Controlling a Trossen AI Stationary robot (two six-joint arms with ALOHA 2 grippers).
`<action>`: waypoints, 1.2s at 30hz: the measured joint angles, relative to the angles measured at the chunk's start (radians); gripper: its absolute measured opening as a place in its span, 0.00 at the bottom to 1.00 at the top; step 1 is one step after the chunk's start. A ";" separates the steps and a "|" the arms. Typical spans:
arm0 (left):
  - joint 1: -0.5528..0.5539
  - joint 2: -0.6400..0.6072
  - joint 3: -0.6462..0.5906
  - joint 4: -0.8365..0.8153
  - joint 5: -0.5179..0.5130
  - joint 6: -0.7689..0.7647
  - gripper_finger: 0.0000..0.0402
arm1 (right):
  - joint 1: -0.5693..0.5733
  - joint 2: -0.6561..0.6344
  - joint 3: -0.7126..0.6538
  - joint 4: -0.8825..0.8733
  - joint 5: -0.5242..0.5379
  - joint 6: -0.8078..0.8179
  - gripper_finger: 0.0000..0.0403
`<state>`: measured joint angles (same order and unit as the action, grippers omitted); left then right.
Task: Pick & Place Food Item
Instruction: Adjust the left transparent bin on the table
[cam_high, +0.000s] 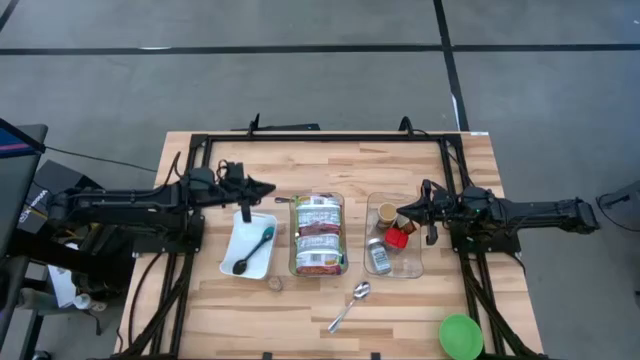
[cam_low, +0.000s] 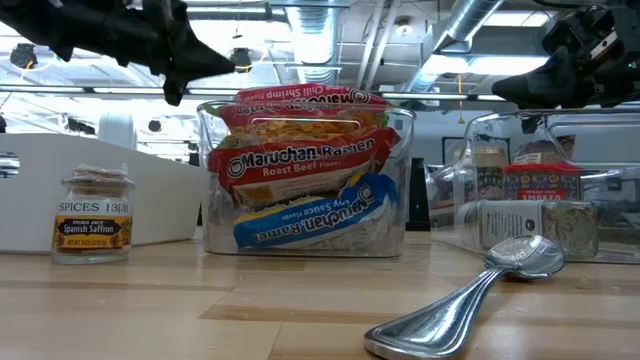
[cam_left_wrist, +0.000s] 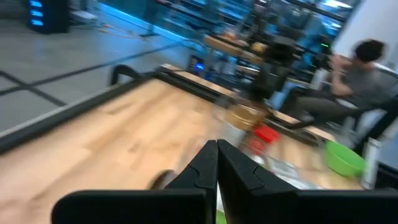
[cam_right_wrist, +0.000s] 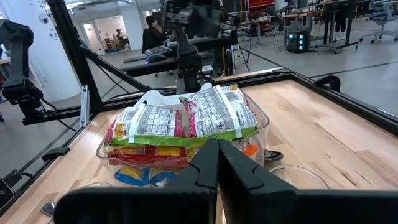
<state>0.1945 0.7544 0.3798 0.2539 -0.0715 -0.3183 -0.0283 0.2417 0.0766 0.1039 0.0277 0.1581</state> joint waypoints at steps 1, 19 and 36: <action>0.027 0.000 0.000 0.000 0.000 0.000 0.00 | 0.000 0.000 0.000 0.000 0.000 0.000 0.00; 0.247 0.006 0.000 -0.059 0.000 0.000 0.00 | 0.000 0.000 0.000 0.000 0.000 0.000 0.00; 0.247 0.227 0.000 -0.186 0.279 0.235 0.00 | 0.000 0.000 0.000 0.000 0.000 0.000 0.00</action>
<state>0.4412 0.9810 0.3798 0.0679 0.2076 -0.0830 -0.0284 0.2417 0.0765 0.1039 0.0273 0.1581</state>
